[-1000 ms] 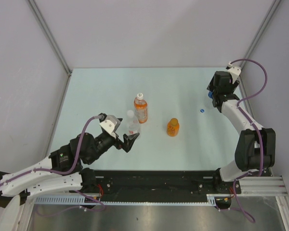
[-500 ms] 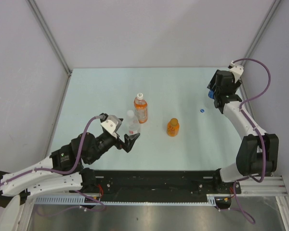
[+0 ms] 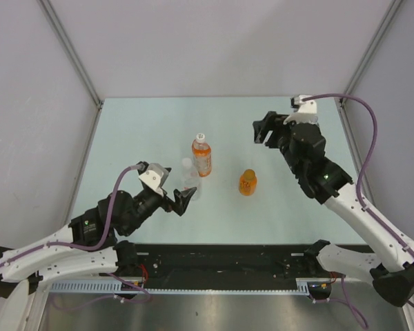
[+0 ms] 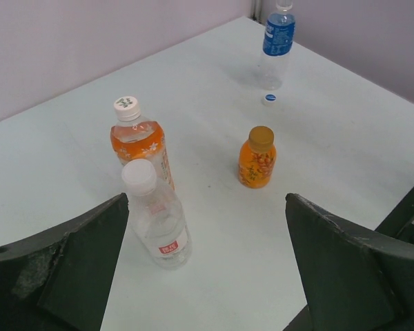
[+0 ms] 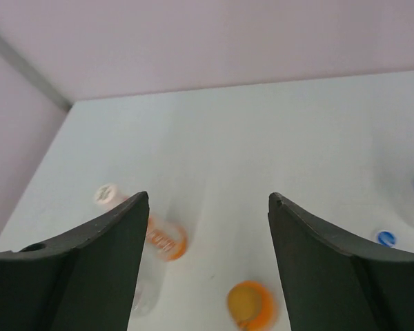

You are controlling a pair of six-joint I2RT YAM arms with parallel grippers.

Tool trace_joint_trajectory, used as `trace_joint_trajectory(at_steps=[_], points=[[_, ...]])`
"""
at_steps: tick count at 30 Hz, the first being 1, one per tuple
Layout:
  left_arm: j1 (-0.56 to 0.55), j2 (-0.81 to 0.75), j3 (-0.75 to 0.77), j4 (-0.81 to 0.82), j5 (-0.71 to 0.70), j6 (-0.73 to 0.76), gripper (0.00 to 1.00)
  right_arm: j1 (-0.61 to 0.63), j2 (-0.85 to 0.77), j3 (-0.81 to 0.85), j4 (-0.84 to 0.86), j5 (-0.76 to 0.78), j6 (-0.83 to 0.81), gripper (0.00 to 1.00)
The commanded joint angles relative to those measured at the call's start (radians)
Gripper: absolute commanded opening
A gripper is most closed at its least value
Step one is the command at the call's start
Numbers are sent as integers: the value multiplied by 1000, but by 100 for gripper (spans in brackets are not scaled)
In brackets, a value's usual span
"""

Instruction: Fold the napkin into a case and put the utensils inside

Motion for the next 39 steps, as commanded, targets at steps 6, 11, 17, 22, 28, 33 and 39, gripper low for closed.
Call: trace_joint_trajectory(at_steps=[6,11,17,22,28,33,39], points=[[52,29,20,-16,-110,-133,100,275,67,-161,-38,42,0,77],[63,0,-6,1,-66,-164,100,198,71,-247,-10,-27,61,80],[63,34,-11,12,-29,-167,100,155,99,-302,22,-2,31,81],[62,83,-6,18,-6,-178,100,129,162,-319,42,-53,43,80],[63,92,-6,36,10,-176,100,123,232,-322,77,-93,66,80],[63,86,-8,32,10,-167,100,121,260,-321,79,-93,81,72],[63,78,-19,38,16,-164,100,121,246,-324,65,-93,94,44]])
